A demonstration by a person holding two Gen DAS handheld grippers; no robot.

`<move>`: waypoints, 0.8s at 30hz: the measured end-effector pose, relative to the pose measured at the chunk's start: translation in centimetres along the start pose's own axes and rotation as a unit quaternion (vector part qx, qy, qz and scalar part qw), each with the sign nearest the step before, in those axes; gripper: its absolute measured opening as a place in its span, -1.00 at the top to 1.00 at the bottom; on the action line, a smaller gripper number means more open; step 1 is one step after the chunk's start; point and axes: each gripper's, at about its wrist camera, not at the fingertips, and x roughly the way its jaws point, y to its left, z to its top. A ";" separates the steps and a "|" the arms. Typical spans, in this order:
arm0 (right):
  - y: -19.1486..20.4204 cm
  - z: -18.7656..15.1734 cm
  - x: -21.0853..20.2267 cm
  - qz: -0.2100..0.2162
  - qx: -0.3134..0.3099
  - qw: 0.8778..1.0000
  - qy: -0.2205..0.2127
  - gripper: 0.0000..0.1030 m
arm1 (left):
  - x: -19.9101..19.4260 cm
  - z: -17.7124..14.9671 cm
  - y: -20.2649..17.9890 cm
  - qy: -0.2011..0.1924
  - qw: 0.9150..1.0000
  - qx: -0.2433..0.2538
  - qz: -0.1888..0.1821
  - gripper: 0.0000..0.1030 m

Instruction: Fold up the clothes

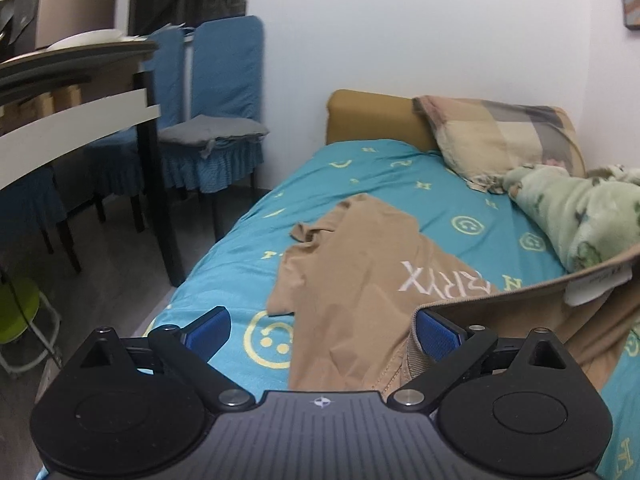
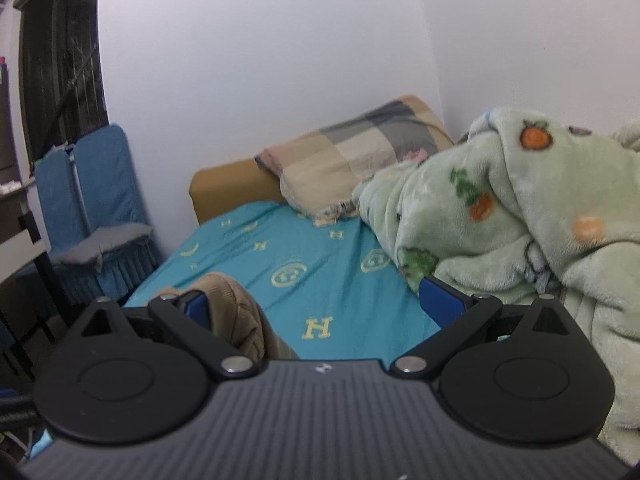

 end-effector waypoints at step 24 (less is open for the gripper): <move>-0.6 -1.2 2.6 0.023 -0.016 0.998 0.051 -1.00 | 0.3 1.0 3.6 -0.042 0.992 -0.112 0.026 -0.92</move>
